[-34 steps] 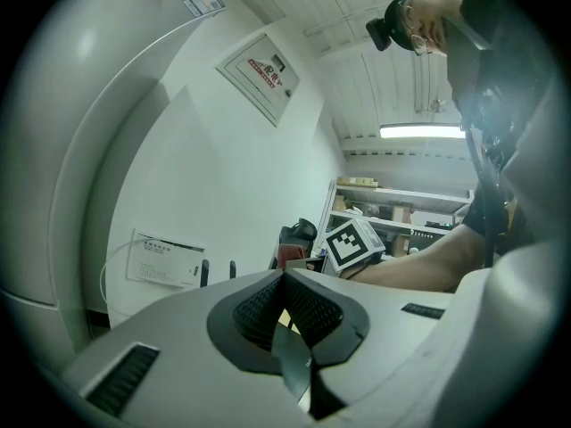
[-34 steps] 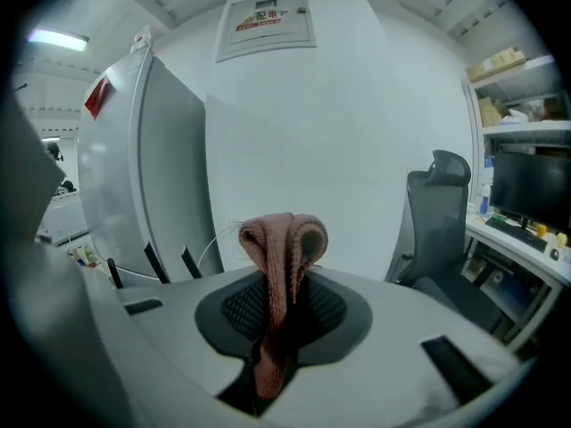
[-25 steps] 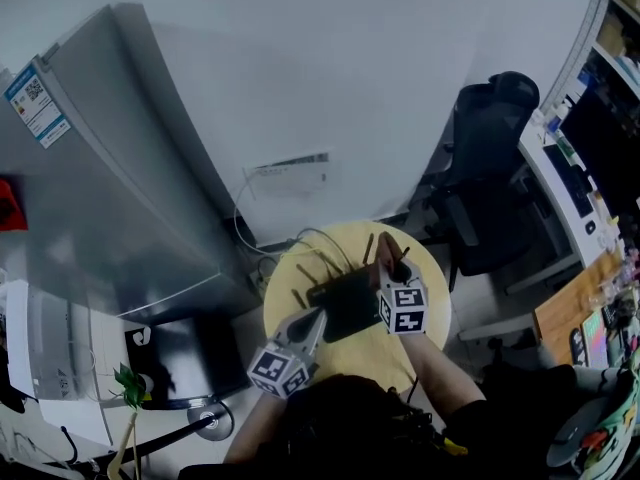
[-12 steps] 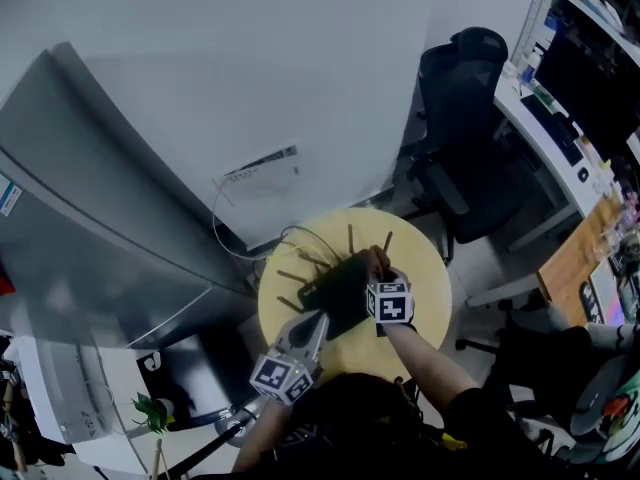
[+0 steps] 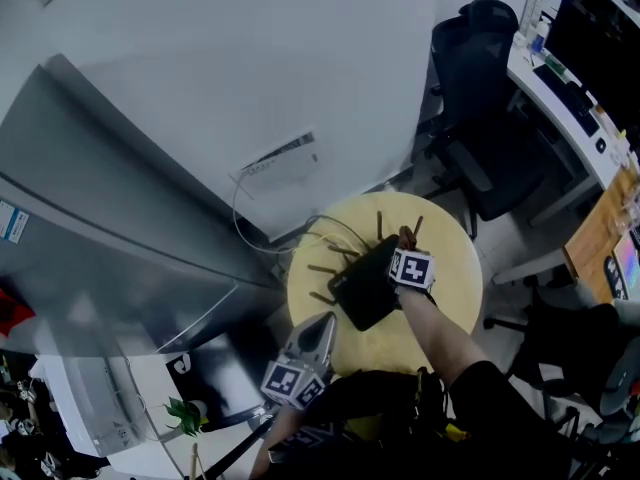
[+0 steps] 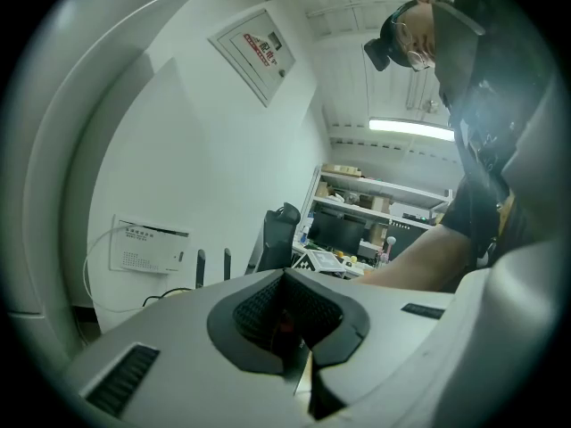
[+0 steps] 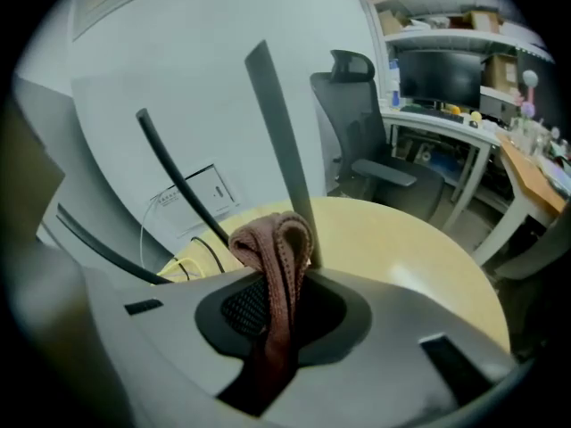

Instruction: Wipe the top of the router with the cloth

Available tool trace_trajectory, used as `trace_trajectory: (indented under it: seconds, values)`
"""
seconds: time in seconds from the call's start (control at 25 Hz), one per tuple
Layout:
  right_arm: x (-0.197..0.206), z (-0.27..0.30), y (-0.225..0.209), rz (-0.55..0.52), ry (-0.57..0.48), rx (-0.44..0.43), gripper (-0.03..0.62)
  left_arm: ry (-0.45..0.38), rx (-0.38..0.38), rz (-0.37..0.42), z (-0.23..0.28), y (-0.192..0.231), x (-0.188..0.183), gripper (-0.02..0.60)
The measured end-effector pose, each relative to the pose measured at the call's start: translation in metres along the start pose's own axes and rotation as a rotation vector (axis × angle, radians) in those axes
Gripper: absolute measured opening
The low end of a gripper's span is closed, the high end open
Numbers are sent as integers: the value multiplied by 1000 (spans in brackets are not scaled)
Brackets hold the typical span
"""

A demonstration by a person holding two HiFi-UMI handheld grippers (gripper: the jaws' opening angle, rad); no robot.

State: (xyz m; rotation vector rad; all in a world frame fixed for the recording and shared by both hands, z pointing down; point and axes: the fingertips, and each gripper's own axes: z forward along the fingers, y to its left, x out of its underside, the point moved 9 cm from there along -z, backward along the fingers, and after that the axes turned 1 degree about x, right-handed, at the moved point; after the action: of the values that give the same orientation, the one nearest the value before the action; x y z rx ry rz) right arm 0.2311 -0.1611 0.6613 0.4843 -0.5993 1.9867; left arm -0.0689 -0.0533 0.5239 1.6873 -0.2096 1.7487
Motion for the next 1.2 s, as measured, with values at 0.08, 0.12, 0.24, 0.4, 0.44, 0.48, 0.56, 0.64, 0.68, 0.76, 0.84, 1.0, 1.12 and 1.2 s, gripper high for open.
trace_trajectory:
  seconds: [0.08, 0.12, 0.24, 0.4, 0.44, 0.48, 0.56, 0.64, 0.68, 0.76, 0.84, 1.0, 1.12, 1.2]
  values:
    - [3, 1, 0, 57, -13, 34, 62, 5, 2, -3, -4, 4, -2, 2]
    - [6, 3, 0, 74, -23, 50, 61, 6, 5, -4, -6, 6, -2, 2]
    - [5, 2, 2, 90, -88, 74, 62, 2, 8, -10, -12, 10, -3, 2]
    - [3, -3, 9, 135, -139, 90, 61, -1, 5, -11, -20, 17, -4, 2]
    - [6, -3, 8, 146, -138, 104, 62, 2, 4, -13, -22, 18, -3, 2]
    - [9, -3, 7, 156, -137, 114, 62, 3, 4, -13, -24, 19, -3, 3]
    - [9, -4, 7, 169, -151, 115, 61, 2, 11, -4, -26, 19, -4, 2]
    - [4, -8, 9, 161, -178, 109, 61, 4, 22, 17, -25, 20, -4, 2]
    - [3, -9, 8, 153, -186, 110, 61, 7, 28, 27, -24, 20, -3, 2]
    - [4, -13, 5, 150, -188, 116, 61, 25, 43, 41, -20, 16, -3, 2]
    - [9, -13, 1, 170, -167, 115, 61, 48, 71, 57, -15, 10, -2, 2]
    - [5, -20, 2, 205, -179, 91, 61, 38, 132, 100, -1, 0, -9, 2]
    - [-1, -32, 6, 248, -219, 57, 61, 40, 143, 81, -1, -5, -13, 2]
    - [-6, -40, 10, 266, -243, 34, 61, 33, 150, 77, -2, -6, -11, 2]
